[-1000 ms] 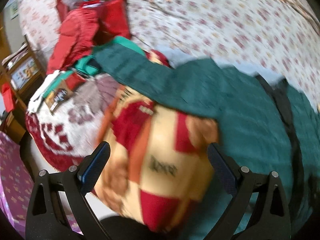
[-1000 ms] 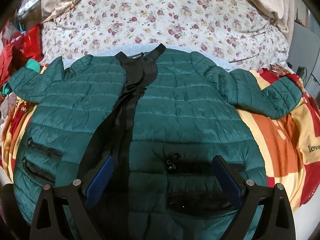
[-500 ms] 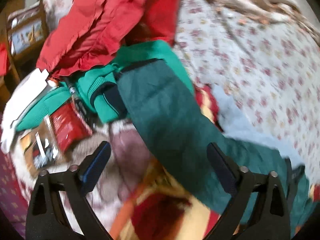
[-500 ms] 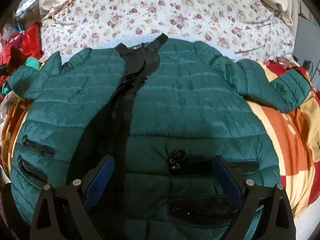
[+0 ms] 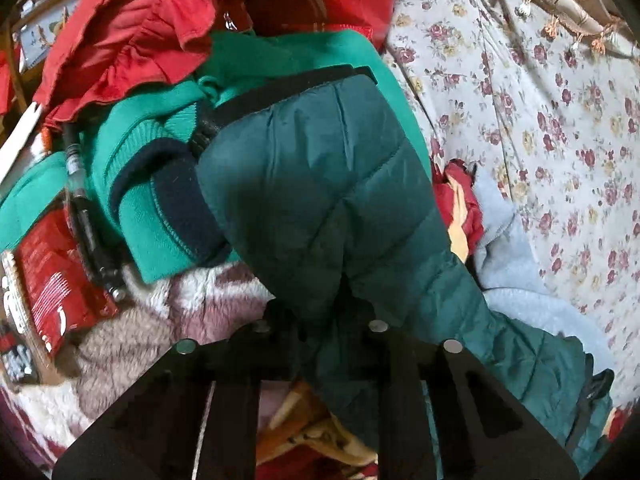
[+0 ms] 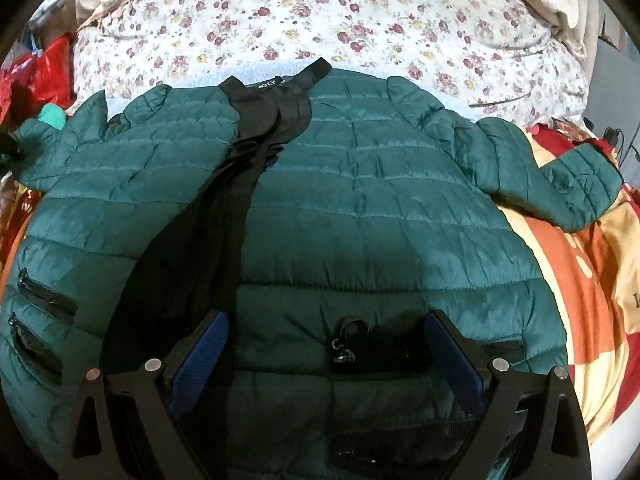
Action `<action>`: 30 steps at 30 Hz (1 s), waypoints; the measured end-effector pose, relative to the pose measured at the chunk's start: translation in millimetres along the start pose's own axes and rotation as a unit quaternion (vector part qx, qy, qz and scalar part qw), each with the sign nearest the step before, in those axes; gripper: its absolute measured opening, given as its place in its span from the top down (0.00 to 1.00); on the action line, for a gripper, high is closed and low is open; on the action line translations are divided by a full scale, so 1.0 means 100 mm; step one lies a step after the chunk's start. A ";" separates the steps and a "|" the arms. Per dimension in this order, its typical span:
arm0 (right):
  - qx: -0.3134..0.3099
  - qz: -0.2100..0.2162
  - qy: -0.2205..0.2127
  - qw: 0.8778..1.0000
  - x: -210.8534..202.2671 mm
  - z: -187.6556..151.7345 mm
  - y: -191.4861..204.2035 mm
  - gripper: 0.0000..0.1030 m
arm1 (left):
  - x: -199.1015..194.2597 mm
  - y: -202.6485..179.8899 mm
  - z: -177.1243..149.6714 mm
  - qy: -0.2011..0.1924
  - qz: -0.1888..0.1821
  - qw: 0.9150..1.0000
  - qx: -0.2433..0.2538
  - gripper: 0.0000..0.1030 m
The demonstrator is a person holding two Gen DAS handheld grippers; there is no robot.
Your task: Fold large clothes
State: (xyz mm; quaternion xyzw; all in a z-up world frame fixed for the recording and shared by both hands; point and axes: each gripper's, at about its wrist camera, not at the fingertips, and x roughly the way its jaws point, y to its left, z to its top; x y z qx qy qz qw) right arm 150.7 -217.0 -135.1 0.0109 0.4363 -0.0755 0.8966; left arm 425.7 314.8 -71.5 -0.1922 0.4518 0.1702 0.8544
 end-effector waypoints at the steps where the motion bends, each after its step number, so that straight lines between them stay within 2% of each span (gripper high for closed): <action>1: -0.001 0.000 -0.001 1.000 0.00 0.00 0.00 0.05 | -0.08 -0.03 -0.02 -0.007 0.007 1.000 0.008 0.90; 3: 0.000 0.002 -0.003 1.000 -0.02 0.00 0.00 0.05 | -0.24 -0.08 -0.06 -0.021 0.010 1.000 0.017 0.91; 7: 0.009 0.018 -0.016 1.000 -0.15 0.02 -0.04 0.06 | -0.72 -0.34 -0.20 -0.051 -0.032 0.997 0.045 0.91; 10: 0.015 0.022 -0.028 0.999 -0.25 0.04 -0.06 0.06 | -1.16 -0.70 -0.42 -0.070 -0.090 0.990 0.085 0.91; 13: 0.024 0.022 -0.041 0.999 -0.37 0.04 -0.12 0.06 | -1.51 -1.13 -0.74 -0.076 -0.147 0.977 0.133 0.91; 16: 0.034 0.017 -0.056 0.998 -0.49 0.04 -0.21 0.06 | -1.64 -1.58 -1.14 -0.049 -0.204 0.962 0.174 0.91; 19: 0.050 0.009 -0.063 0.997 -0.57 0.03 -0.35 0.06 | -1.63 -1.94 -1.58 -0.020 -0.234 0.949 0.210 0.91; 22: 0.074 0.002 -0.061 0.995 -0.59 0.03 -0.53 0.06 | -1.45 -2.26 -2.14 0.021 -0.238 0.939 0.246 0.91; 27: 0.117 0.008 -0.039 0.992 -0.56 0.03 -0.85 0.06 | -0.98 -2.56 -2.75 0.113 -0.222 0.929 0.274 0.90; 29: 0.128 0.019 -0.031 0.991 -0.54 0.04 -0.93 0.06 | -0.98 -2.56 -2.93 0.125 -0.226 0.922 0.290 0.88; 30: 0.132 0.025 -0.029 0.990 -0.54 0.06 -0.96 0.06 | -1.03 -2.55 -2.97 0.117 -0.231 0.919 0.297 0.86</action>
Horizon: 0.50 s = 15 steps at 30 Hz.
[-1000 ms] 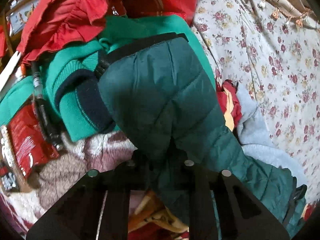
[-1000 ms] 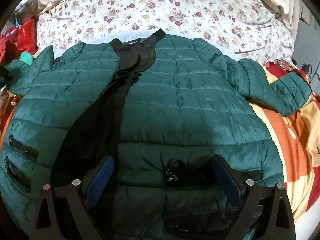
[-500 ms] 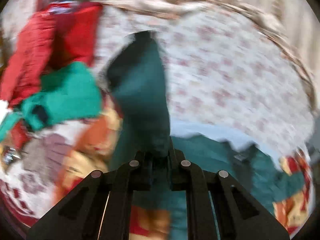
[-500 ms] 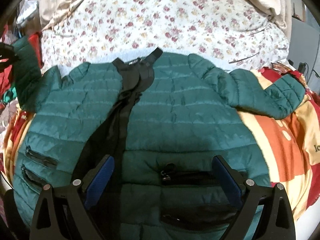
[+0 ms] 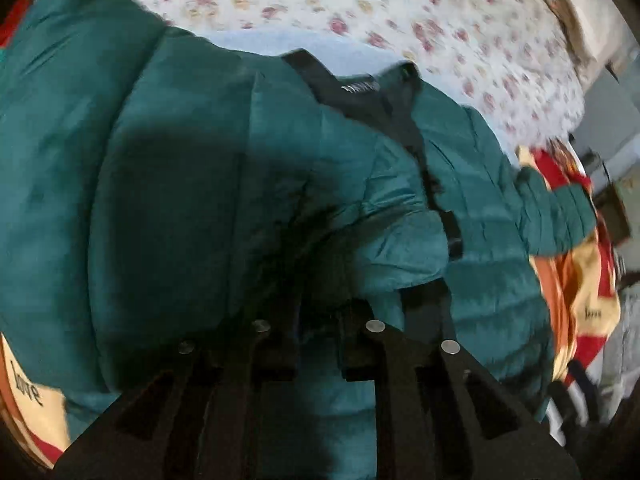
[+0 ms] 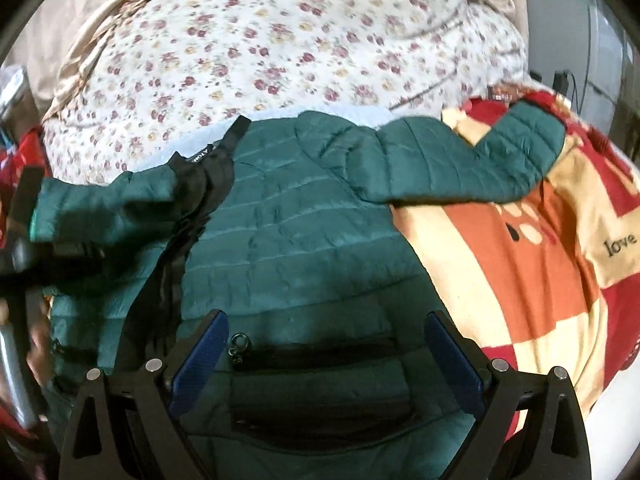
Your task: Fold large clothes
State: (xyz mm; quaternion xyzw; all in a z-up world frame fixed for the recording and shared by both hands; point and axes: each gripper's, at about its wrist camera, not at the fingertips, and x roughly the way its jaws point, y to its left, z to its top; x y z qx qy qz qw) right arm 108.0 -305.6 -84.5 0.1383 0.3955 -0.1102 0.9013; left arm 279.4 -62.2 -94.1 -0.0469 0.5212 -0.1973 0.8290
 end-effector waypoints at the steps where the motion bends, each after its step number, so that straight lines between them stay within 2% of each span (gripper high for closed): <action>1: 0.004 0.008 0.002 1.000 0.00 0.03 -0.02 0.06 | -0.06 -0.05 -0.03 -0.010 -0.002 1.000 0.012 0.79; 3: 0.014 0.031 0.005 0.999 -0.01 0.10 -0.02 0.06 | -0.22 -0.15 -0.12 -0.028 -0.026 0.999 0.034 0.71; 5: 0.024 0.055 0.009 0.998 -0.02 0.16 0.01 0.06 | -0.46 -0.19 -0.25 -0.056 -0.050 0.996 0.048 0.57; 7: 0.030 0.083 0.020 0.996 0.00 0.23 0.07 0.06 | -0.67 -0.21 -0.36 -0.083 -0.056 0.993 0.055 0.34; 9: 0.031 0.109 0.032 0.993 0.06 0.30 0.20 0.06 | -0.87 -0.19 -0.52 -0.106 -0.047 0.992 0.053 0.27; 15: -0.001 0.150 0.077 0.986 0.51 0.48 0.68 0.06 | -1.08 0.06 -0.99 -0.126 0.011 0.991 0.035 0.26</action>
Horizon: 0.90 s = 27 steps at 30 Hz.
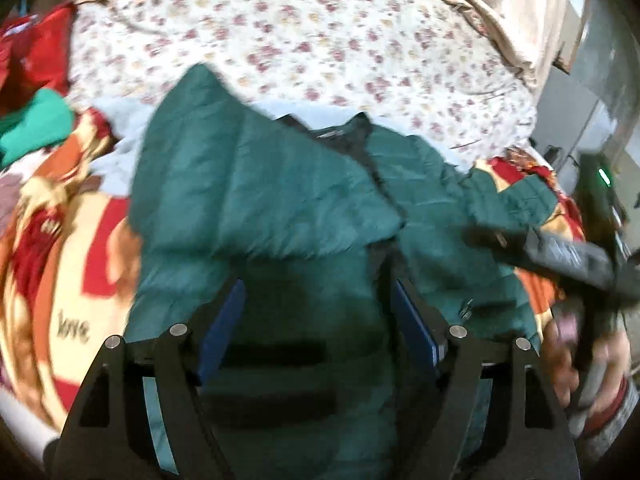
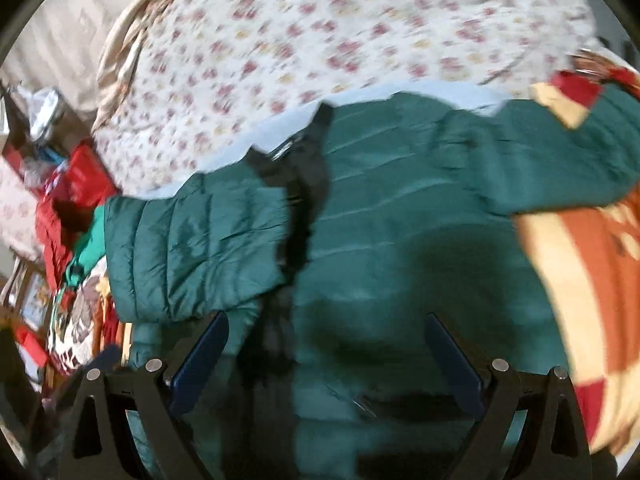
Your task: Fold large clothes
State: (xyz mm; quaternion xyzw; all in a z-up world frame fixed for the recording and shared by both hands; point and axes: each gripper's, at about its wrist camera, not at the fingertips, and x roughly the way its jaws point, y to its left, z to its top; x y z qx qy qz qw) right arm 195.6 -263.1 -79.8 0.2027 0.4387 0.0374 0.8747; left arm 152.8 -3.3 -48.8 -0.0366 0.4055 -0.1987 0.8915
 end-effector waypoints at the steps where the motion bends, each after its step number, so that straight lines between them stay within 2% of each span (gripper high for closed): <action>1: 0.001 0.005 0.009 1.000 0.14 0.06 0.04 0.06 | -0.02 0.04 -0.06 0.000 0.006 1.000 -0.005 0.26; 4: 0.012 0.000 0.030 0.999 0.54 0.25 0.13 0.06 | -0.06 0.14 -0.21 -0.008 0.028 0.999 -0.017 0.26; 5: 0.013 -0.004 0.037 0.999 0.65 0.30 0.16 0.11 | -0.05 0.14 -0.23 -0.012 0.052 0.998 -0.012 0.26; 6: 0.013 -0.007 0.046 0.999 0.73 0.33 0.19 0.25 | -0.04 0.13 -0.25 -0.014 0.073 0.997 -0.005 0.26; 7: 0.012 -0.007 0.058 0.998 0.82 0.35 0.23 0.33 | -0.03 0.13 -0.25 -0.016 0.100 0.995 0.006 0.26; 9: 0.010 0.004 0.079 0.997 0.90 0.38 0.31 0.65 | -0.03 0.14 -0.26 -0.018 0.125 0.992 0.015 0.26; 10: 0.004 0.005 0.078 0.997 0.87 0.39 0.33 0.67 | -0.03 0.16 -0.26 -0.019 0.131 0.991 0.016 0.26; 12: -0.022 0.001 0.064 0.998 0.76 0.43 0.41 0.82 | -0.03 0.18 -0.25 -0.018 0.131 0.991 0.012 0.26; 16: -0.048 -0.037 0.030 0.998 0.50 0.51 0.43 0.87 | -0.05 0.20 -0.25 -0.009 0.136 0.991 0.002 0.26; 21: -0.046 -0.118 -0.015 0.992 0.22 0.70 0.15 0.87 | -0.10 0.17 -0.24 -0.013 0.153 0.988 0.005 0.26; 27: -0.016 -0.197 -0.017 0.980 0.31 0.83 -0.38 0.87 | -0.09 0.13 -0.22 -0.008 0.165 0.986 0.011 0.26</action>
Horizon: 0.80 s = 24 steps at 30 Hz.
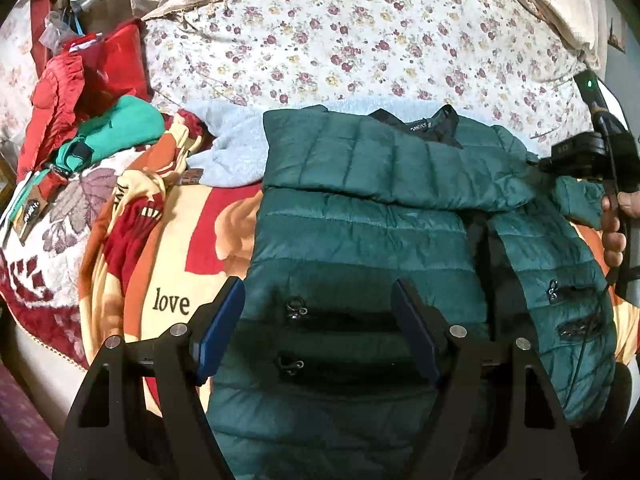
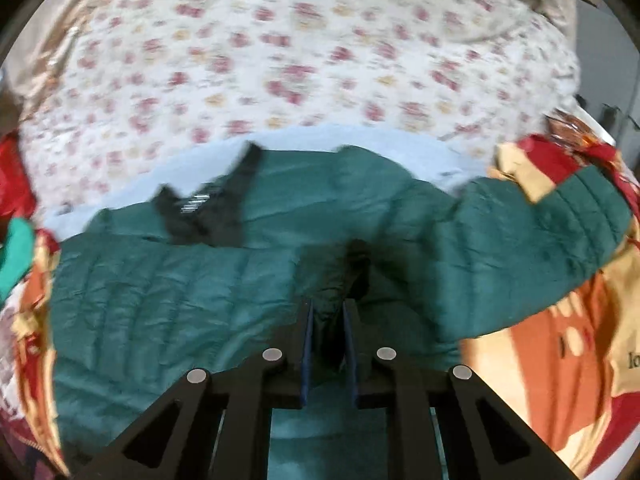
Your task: Fold large clothes
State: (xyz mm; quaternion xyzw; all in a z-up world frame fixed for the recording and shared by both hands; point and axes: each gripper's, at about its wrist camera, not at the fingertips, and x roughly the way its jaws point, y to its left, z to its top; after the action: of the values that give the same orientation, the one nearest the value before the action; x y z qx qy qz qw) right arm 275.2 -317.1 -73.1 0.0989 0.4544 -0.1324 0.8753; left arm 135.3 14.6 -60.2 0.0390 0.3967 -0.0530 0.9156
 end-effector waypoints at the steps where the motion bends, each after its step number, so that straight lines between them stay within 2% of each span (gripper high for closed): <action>1: 0.001 -0.009 0.004 1.000 0.05 0.00 -0.04 0.87 | 0.00 -0.01 0.00 0.001 0.001 1.000 0.002 0.26; 8: 0.028 -0.020 0.053 0.998 0.53 -0.18 -0.25 0.87 | 0.06 -0.10 0.00 0.013 0.005 1.000 0.014 0.26; 13: 0.079 0.023 0.057 0.995 0.56 -0.18 -0.42 0.83 | 0.07 -0.13 -0.01 0.022 0.005 1.000 0.016 0.26; 17: 0.108 0.087 0.055 0.989 0.38 -0.16 -0.64 0.81 | -0.02 -0.15 -0.02 0.025 0.000 1.000 0.012 0.26; 19: 0.128 0.125 0.041 0.983 0.18 -0.20 -0.82 0.69 | -0.10 -0.17 -0.02 0.020 0.001 1.000 0.011 0.26; 20: 0.134 0.134 0.032 0.981 0.10 -0.20 -0.91 0.59 | -0.14 -0.18 -0.03 0.018 0.002 1.000 0.011 0.26; 22: 0.136 0.139 0.009 0.981 -0.14 -0.27 -1.09 0.55 | -0.20 -0.20 -0.03 0.015 0.001 1.000 0.013 0.26; 24: 0.127 0.121 -0.011 0.984 -0.37 -0.39 -1.29 0.51 | -0.27 -0.24 -0.04 0.010 -0.001 1.000 0.015 0.26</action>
State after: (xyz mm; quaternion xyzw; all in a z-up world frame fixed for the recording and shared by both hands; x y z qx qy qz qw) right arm 183.3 -421.9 -71.5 0.2621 0.4091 -0.0836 0.8700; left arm 111.3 -7.4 -43.6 0.0530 0.4052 -0.0595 0.9108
